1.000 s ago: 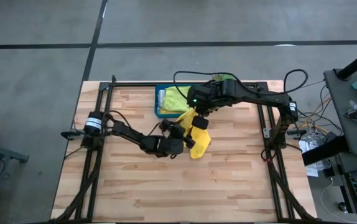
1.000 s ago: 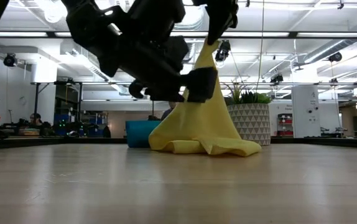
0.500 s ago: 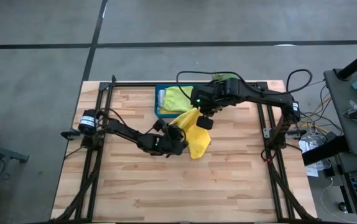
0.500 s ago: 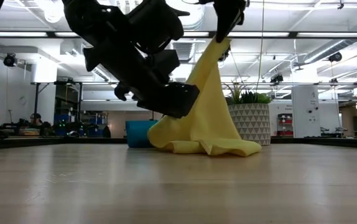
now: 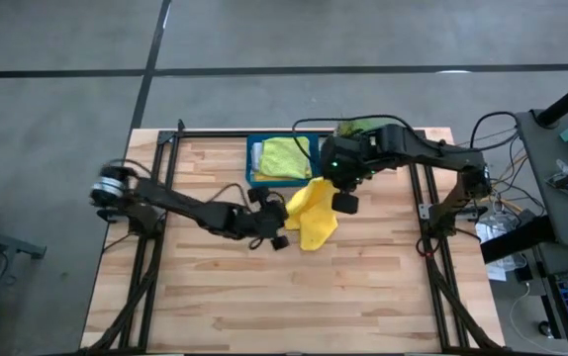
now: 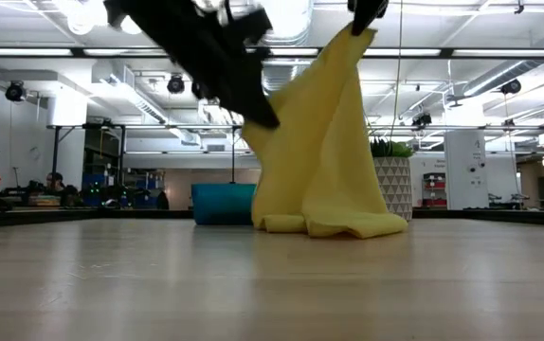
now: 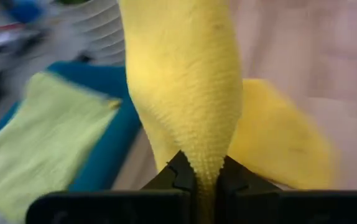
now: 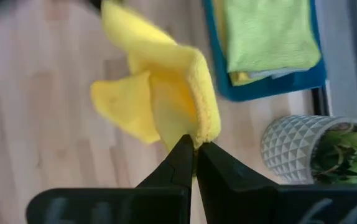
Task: Fold microfiber towels
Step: Fold the yellow microfiber cloth
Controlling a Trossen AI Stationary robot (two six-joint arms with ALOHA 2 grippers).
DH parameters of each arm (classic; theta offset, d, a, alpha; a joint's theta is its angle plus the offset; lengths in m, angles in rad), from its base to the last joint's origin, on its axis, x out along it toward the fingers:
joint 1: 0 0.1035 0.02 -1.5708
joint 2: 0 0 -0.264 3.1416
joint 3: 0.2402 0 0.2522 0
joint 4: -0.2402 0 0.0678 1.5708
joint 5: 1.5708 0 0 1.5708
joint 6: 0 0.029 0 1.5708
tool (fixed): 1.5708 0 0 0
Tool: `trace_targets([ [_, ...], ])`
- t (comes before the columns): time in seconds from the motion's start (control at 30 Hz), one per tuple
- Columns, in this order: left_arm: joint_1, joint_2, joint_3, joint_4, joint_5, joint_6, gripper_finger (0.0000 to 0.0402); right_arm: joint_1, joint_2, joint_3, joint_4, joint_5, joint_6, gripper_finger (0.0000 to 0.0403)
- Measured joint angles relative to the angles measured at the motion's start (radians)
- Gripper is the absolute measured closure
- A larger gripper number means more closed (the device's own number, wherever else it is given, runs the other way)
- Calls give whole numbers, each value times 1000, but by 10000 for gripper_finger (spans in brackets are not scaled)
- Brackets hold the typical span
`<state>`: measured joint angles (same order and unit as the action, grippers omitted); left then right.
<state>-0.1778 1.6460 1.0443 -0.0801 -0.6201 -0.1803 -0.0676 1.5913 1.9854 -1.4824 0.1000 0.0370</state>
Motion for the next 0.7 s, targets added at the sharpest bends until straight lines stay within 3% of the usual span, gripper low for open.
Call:
trace_targets([
  [0.2, -4, -238, 0, -124, 343, 37, 401, 49, -40, 24, -79, -73, -53, 394],
  [0.37, -6, -392, 7, -156, 530, 32, 401, 92, -69, 48, -90, -163, -122, 394],
  [0.5, -6, -491, 14, -155, 643, 32, 401, 108, -79, 79, -87, -167, -159, 394],
  [0.7, 8, -594, 14, -195, 643, 75, 401, 107, -79, 119, -77, 115, -186, 394],
])
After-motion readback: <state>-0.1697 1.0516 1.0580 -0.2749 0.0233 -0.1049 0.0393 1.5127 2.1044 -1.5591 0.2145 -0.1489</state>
